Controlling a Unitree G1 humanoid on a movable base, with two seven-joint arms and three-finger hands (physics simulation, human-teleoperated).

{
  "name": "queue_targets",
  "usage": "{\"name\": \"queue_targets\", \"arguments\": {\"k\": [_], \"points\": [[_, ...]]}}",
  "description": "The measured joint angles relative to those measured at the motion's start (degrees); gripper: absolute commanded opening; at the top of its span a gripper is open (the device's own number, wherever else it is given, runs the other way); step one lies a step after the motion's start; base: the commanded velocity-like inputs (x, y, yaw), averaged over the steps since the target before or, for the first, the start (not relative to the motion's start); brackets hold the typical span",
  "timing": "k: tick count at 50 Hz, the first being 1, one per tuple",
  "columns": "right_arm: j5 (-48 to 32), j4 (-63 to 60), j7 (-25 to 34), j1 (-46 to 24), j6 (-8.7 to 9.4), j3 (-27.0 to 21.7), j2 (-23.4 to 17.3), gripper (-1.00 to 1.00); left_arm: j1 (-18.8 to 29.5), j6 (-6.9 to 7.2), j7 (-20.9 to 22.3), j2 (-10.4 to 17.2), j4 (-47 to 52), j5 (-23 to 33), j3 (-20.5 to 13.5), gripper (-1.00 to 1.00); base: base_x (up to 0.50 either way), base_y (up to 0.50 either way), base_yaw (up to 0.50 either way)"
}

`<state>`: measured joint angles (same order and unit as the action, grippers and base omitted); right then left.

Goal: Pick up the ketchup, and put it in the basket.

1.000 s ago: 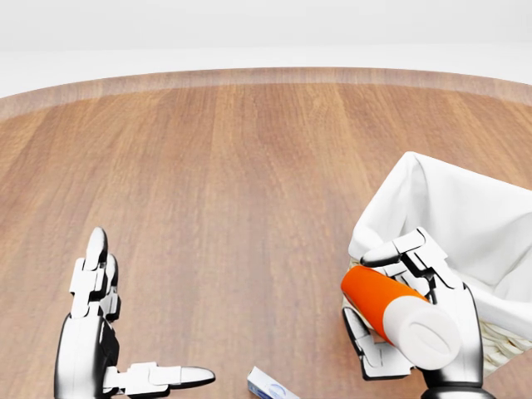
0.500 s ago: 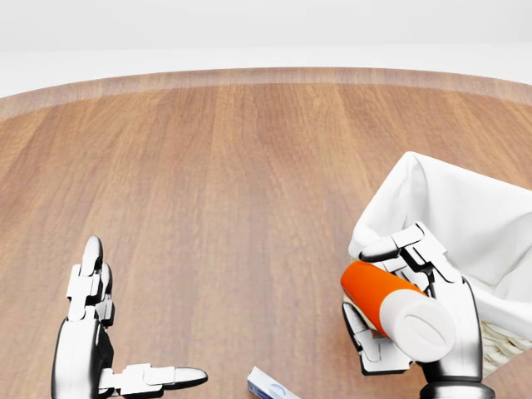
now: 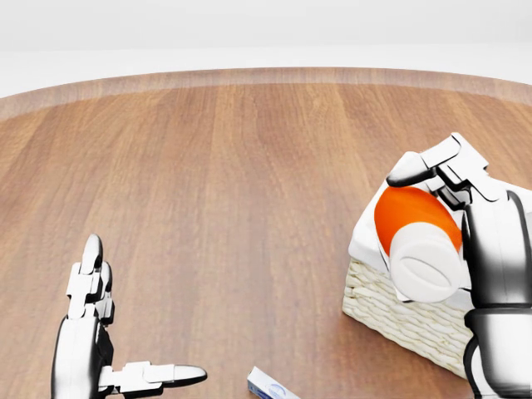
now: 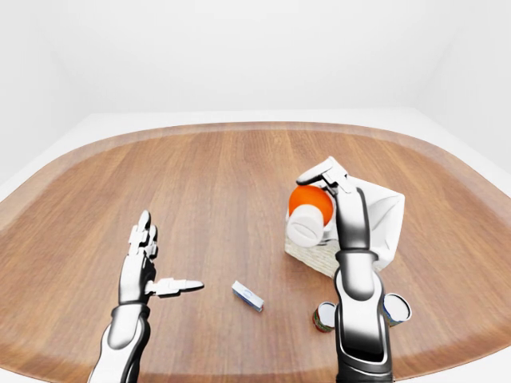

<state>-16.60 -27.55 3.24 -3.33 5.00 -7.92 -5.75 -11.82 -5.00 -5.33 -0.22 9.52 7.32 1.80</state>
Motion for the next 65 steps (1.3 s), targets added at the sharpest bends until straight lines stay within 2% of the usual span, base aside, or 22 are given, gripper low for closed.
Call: {"name": "queue_targets", "arguments": {"k": [25,37,46,52,65], "points": [[-19.8,13.48,8.35,-14.21,0.0,-3.13,-9.97,-1.0,0.46,0.0,-0.1,-0.01,-1.69,-0.24,-0.36,1.0,0.0,0.0,0.0],[-25.37,18.33,11.39,-18.61,0.0,-3.95,-13.21,-1.0,0.64,0.0,-0.2,-0.02,-2.12,-0.24,-0.43,1.0,0.0,0.0,0.0],[-32.2,25.64,14.4,-23.82,-0.01,-3.66,-17.77,-1.0,0.7,0.0,-0.25,-0.01,-2.24,-0.33,-0.63,1.0,0.0,0.0,0.0],[-35.6,33.5,13.67,-26.55,0.0,-3.56,-19.83,-1.0,0.79,0.0,-0.25,-0.02,-2.31,-0.45,-0.77,1.0,0.0,0.0,0.0],[-40.78,54.1,7.19,-32.71,0.0,-1.78,-23.78,-1.0,1.17,0.0,-0.3,-0.04,-2.69,-0.66,-0.94,1.0,0.0,0.0,0.0]]}}
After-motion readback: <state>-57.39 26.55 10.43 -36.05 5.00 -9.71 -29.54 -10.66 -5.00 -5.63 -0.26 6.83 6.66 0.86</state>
